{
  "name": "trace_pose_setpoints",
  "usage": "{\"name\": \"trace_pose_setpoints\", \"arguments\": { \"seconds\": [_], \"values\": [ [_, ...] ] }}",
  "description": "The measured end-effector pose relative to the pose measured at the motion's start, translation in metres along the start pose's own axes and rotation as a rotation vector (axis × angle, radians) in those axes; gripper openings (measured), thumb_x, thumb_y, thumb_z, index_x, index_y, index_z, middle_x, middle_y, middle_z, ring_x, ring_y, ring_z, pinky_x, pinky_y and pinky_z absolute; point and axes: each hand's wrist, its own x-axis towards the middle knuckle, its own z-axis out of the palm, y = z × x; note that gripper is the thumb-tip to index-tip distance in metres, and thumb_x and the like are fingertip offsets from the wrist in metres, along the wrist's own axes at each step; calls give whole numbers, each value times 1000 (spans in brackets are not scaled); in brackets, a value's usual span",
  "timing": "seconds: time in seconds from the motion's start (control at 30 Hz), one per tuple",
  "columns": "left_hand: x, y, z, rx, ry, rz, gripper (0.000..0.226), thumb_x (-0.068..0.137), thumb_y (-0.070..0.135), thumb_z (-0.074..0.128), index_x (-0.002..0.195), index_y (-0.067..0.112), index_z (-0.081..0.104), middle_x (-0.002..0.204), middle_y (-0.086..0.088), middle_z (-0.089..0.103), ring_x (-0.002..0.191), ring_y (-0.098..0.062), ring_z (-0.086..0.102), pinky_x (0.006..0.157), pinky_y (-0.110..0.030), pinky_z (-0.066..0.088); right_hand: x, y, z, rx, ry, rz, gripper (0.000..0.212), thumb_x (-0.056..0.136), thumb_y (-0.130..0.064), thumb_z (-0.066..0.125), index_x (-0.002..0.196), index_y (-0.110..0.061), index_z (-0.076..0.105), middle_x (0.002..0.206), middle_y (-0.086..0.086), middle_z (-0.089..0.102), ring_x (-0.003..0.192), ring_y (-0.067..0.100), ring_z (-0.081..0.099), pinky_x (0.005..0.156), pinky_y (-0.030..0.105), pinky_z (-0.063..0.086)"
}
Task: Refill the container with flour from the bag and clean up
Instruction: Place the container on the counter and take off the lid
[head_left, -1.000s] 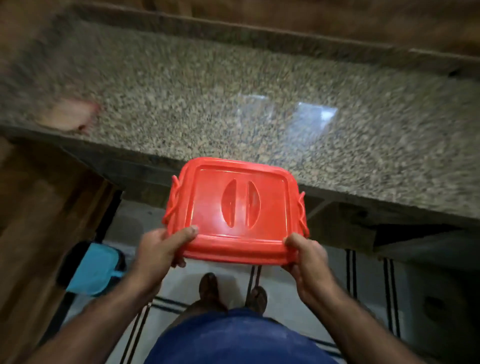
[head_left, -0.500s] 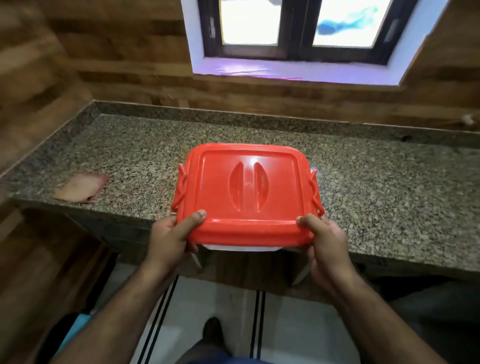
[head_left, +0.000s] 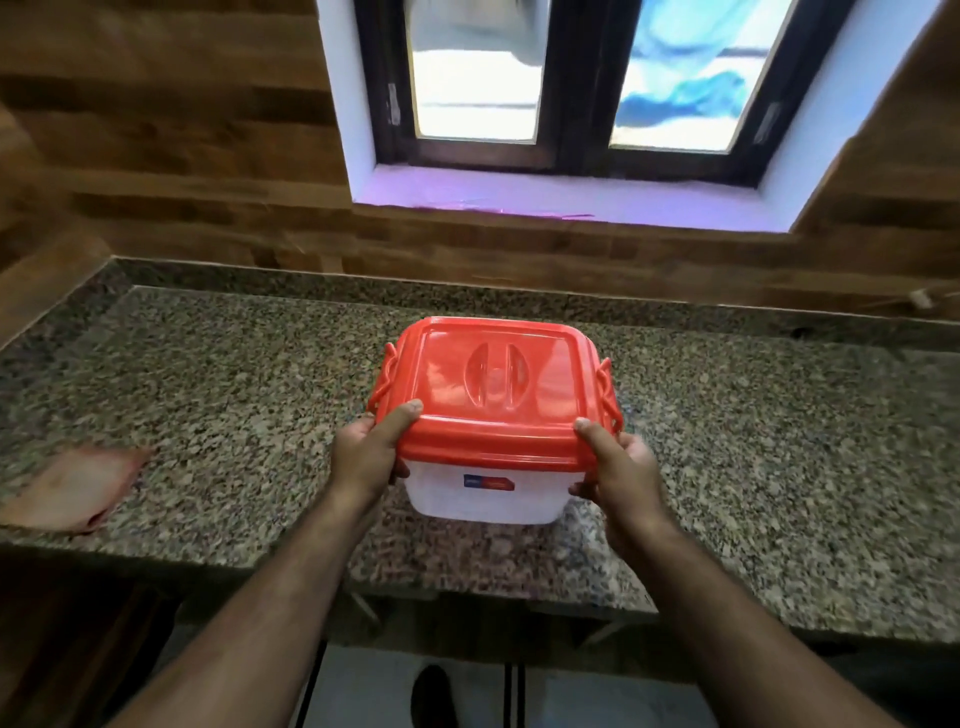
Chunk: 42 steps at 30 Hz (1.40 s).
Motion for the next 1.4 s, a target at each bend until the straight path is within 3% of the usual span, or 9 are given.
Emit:
{"name": "trace_pose_setpoints", "arguments": {
  "seconds": [0.13, 0.27, 0.4, 0.6, 0.73, 1.03, 1.1, 1.27, 1.4],
  "values": [
    [48, 17, -7, 268, -105, 53, 72, 89, 82, 62, 68, 14, 70, 58, 0, 69, 50, -16, 64, 52, -24, 46, 32, -14, 8, -263, 101, -83, 62, 86, -76, 67, 104, -16, 65, 96, 10, 73, 71, 20, 61, 61, 36, 51],
    [80, 28, -15, 720, 129, 341, 84, 90, 93, 33, 73, 14, 59, 64, -3, 64, 58, -22, 58, 54, -28, 36, 59, -31, 10, -323, 273, -153, 57, 97, -76, 49, 97, -20, 62, 94, 9, 70, 78, 24, 64, 72, 43, 57],
    [114, 44, 2, 659, 74, 287, 60, 99, 75, 52, 99, 17, 69, 85, 1, 73, 77, -16, 69, 65, -29, 50, 85, -54, 16, -412, 173, -100, 55, 100, -67, 53, 94, -16, 71, 89, 8, 78, 83, 28, 76, 76, 50, 66],
    [141, 39, 15, 714, 26, 293, 62, 111, 49, 51, 67, 9, 67, 64, -7, 69, 62, -32, 65, 57, -32, 44, 100, -59, 19, -717, 143, -313, 49, 110, -48, 48, 76, -15, 64, 67, 2, 68, 57, 18, 62, 51, 28, 47],
    [150, 26, 5, 640, 46, 219, 58, 113, 37, 45, 68, 7, 66, 64, -10, 67, 58, -29, 63, 56, -33, 48, 109, -54, 12, -756, 114, -303, 51, 113, -43, 41, 79, -15, 66, 74, 7, 71, 66, 24, 66, 56, 33, 50],
    [139, -16, -12, 94, -148, -298, 44, 104, 39, 64, 99, -2, 78, 83, -18, 75, 70, -31, 66, 69, -45, 55, 110, -19, 4, -205, -87, 306, 47, 107, -46, 54, 112, -6, 77, 107, 17, 81, 107, 39, 76, 99, 62, 59],
    [137, -12, -12, 152, -69, -210, 39, 106, 45, 62, 95, 9, 73, 76, -10, 68, 60, -23, 58, 59, -32, 47, 111, -21, 4, -170, -48, 237, 49, 106, -50, 56, 113, -5, 74, 106, 16, 81, 105, 38, 77, 99, 62, 59],
    [108, 17, 1, 259, 44, 94, 40, 111, 51, 50, 133, 22, 66, 110, -1, 79, 98, -18, 77, 74, -34, 61, 92, -61, 18, -382, 52, -125, 65, 99, -75, 42, 104, -17, 70, 95, 7, 79, 84, 24, 79, 74, 47, 66],
    [96, 29, 11, 185, -24, 75, 53, 108, 58, 49, 141, 18, 61, 106, -6, 82, 86, -12, 81, 59, -19, 60, 87, -80, 28, -476, 32, -137, 63, 80, -59, 84, 124, -18, 64, 111, 2, 73, 91, 20, 77, 76, 46, 68]
  ]
}}
